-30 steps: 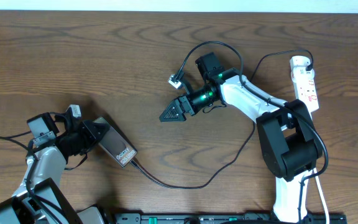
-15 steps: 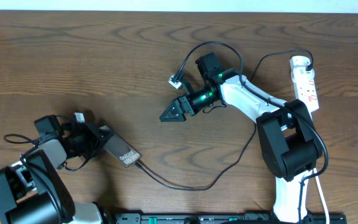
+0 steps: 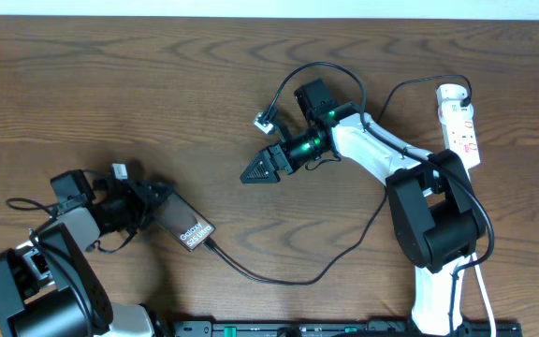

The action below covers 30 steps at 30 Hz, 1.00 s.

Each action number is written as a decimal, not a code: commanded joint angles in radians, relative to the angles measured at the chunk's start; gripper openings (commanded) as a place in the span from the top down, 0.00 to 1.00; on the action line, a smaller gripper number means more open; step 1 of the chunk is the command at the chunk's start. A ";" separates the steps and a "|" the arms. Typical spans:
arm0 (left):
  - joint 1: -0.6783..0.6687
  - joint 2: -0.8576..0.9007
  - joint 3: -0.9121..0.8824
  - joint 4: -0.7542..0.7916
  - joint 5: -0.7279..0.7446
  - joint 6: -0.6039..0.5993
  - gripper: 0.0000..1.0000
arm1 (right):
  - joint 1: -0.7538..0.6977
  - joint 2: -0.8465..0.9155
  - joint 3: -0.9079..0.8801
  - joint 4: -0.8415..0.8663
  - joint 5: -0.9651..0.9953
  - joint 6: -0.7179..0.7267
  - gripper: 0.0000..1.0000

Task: Plug charger to phone and switch on socket
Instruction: 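Lower the phone flat onto the table with the left gripper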

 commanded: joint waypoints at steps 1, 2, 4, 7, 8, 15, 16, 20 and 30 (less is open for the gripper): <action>0.003 0.028 -0.013 -0.014 -0.119 0.012 0.47 | 0.005 -0.006 0.013 -0.003 -0.004 0.000 0.01; 0.003 0.028 -0.013 -0.016 -0.120 0.013 0.44 | 0.005 -0.006 0.013 -0.003 -0.004 0.000 0.01; 0.004 0.028 -0.013 -0.019 -0.120 0.012 0.36 | 0.005 -0.006 0.013 -0.003 -0.004 0.000 0.01; 0.004 0.028 -0.013 -0.035 -0.120 0.012 0.23 | 0.005 -0.006 0.013 -0.003 -0.004 0.000 0.01; 0.004 0.028 -0.013 -0.043 -0.120 0.012 0.20 | 0.005 -0.006 0.013 -0.003 -0.004 0.000 0.01; 0.004 0.028 0.000 -0.126 -0.220 -0.022 0.14 | 0.005 -0.006 0.013 -0.003 -0.004 0.000 0.01; 0.004 0.028 0.003 -0.143 -0.236 -0.023 0.14 | 0.005 -0.006 0.013 -0.002 -0.004 0.000 0.01; 0.003 0.028 0.016 -0.192 -0.303 -0.048 0.13 | 0.005 -0.006 0.013 -0.002 -0.004 0.000 0.01; 0.003 0.027 0.060 -0.315 -0.448 -0.101 0.13 | 0.005 -0.006 0.013 -0.002 -0.004 0.000 0.01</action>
